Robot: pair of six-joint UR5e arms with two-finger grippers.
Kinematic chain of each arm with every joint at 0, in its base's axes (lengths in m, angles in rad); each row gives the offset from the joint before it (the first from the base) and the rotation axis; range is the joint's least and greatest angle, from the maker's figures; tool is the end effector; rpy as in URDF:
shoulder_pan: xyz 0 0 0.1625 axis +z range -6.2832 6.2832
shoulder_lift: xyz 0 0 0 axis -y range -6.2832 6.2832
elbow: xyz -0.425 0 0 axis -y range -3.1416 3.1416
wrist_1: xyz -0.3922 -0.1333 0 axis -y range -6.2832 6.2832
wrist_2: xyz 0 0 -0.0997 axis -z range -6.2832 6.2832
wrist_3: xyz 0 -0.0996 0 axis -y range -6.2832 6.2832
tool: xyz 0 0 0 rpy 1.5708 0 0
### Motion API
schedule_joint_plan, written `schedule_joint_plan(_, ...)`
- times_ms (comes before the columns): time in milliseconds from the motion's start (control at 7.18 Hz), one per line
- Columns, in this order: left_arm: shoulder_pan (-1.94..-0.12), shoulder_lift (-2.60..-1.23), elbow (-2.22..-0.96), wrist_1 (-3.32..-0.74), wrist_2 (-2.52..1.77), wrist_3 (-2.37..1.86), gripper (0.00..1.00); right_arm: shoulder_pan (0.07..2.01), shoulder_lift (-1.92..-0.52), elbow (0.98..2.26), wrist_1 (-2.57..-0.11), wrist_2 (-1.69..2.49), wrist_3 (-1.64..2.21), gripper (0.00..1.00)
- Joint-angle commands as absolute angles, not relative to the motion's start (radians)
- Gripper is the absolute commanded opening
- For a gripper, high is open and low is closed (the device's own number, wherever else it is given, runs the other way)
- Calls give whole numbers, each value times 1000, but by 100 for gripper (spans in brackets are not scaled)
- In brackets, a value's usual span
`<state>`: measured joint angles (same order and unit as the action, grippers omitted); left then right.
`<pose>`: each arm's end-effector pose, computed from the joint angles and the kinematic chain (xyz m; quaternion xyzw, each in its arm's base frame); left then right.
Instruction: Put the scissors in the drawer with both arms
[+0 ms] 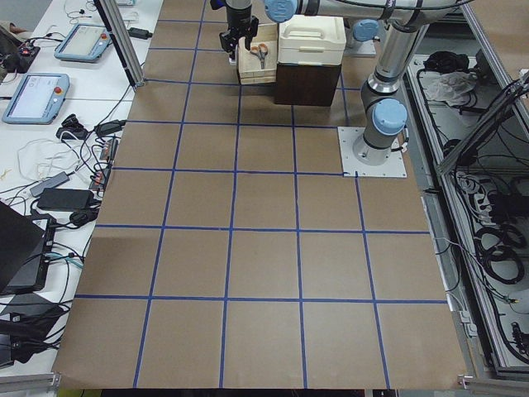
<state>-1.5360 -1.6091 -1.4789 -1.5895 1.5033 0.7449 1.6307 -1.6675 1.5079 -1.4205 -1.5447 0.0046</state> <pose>-0.1222 -0.5156 0.5124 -0.3479 -0.9367 0.0289 0.0246 0.1624 -0.4379 0.5492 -0.0277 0.9995 -0.0042 0.0132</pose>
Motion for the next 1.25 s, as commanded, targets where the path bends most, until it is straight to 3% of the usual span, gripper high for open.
schedule_joint_plan(0,-1526,-1576,-1485,-1646,1539,550,73,1631,-1667,1508,-1420,-1545,5,100)
schedule_joint_plan(279,-1532,-1551,-1489,-1673,1539,351,81,1631,-1667,1508,-1420,-1545,3,100)
schedule_joint_plan(557,-1540,-1523,-1503,-1707,1526,117,100,1631,-1667,1508,-1420,-1545,5,100)
schedule_joint_plan(1115,-1535,-1477,-1569,-1701,1534,12,100,1631,-1667,1508,-1420,-1545,3,100)
